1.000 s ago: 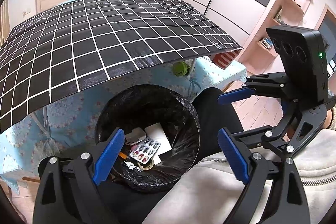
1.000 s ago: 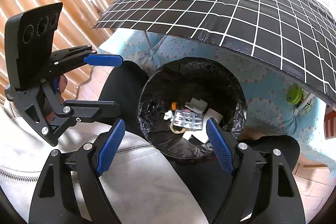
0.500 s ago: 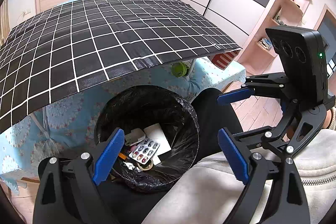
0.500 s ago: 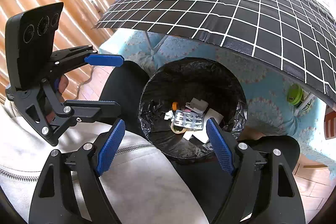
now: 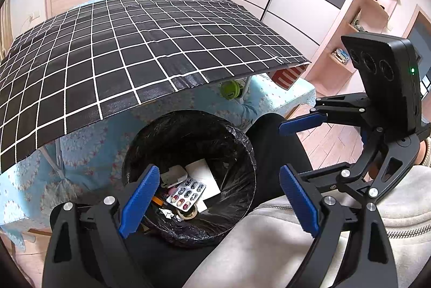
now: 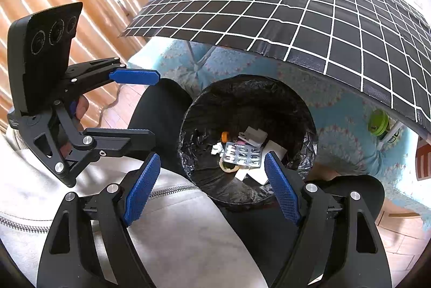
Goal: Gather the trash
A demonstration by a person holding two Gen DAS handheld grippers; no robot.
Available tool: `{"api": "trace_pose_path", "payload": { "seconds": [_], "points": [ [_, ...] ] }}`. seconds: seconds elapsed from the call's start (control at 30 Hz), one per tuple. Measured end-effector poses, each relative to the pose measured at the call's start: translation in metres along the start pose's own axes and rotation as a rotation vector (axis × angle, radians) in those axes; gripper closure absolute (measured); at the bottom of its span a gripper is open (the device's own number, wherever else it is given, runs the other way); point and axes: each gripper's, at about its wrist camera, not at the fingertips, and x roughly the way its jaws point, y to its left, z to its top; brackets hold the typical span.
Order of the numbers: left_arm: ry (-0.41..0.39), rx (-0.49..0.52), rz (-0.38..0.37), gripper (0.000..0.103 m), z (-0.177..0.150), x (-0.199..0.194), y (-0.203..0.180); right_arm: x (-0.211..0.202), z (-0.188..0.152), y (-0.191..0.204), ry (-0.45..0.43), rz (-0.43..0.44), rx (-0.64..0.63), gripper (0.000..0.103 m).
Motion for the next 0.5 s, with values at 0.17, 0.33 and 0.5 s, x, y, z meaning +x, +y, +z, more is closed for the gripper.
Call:
{"api": "trace_pose_path", "payload": {
  "seconds": [0.17,0.33,0.5],
  "points": [
    [0.003,-0.003,-0.005,0.016,0.0008,0.0002,-0.0002,-0.0002,0.0005,-0.0001,0.001,-0.006,-0.004,0.024],
    [0.002,0.0,-0.005,0.016,0.0008,0.0002,-0.0007,-0.0006,0.0021,0.0003,0.003,-0.006,-0.007,0.024],
    [0.001,-0.001,-0.003,0.016,0.0008,0.0002,-0.001,-0.0012,0.002,-0.0001,0.0,-0.008,-0.006,0.024]
  ]
}}
